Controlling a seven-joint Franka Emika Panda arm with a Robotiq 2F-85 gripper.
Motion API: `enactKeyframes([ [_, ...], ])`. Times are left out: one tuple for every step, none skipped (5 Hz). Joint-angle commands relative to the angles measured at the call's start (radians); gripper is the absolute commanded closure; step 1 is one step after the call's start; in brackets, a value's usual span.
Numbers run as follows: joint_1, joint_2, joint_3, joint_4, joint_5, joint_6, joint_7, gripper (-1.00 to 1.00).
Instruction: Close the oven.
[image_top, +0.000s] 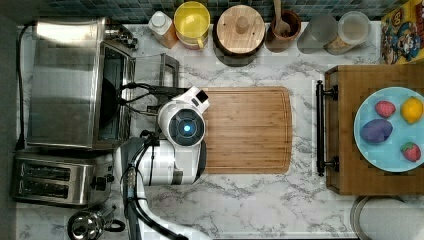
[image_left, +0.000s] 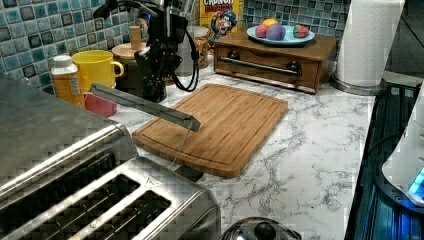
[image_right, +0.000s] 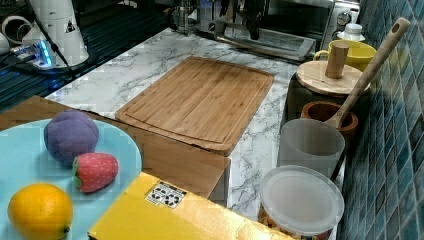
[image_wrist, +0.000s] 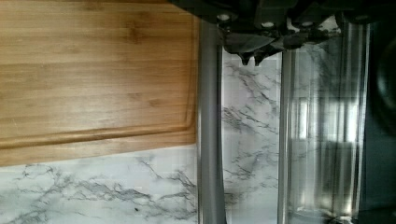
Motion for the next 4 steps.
enactKeyframes([
  [0.208,-0.030,0.206,0.300,-0.377,-0.083,0.345,1.00],
  [0.190,0.017,0.236,0.348,-0.538,-0.128,0.500,1.00],
  [0.210,0.032,0.234,0.388,-0.791,-0.173,0.762,1.00],
  [0.177,0.043,0.225,0.437,-0.823,-0.210,0.836,1.00],
])
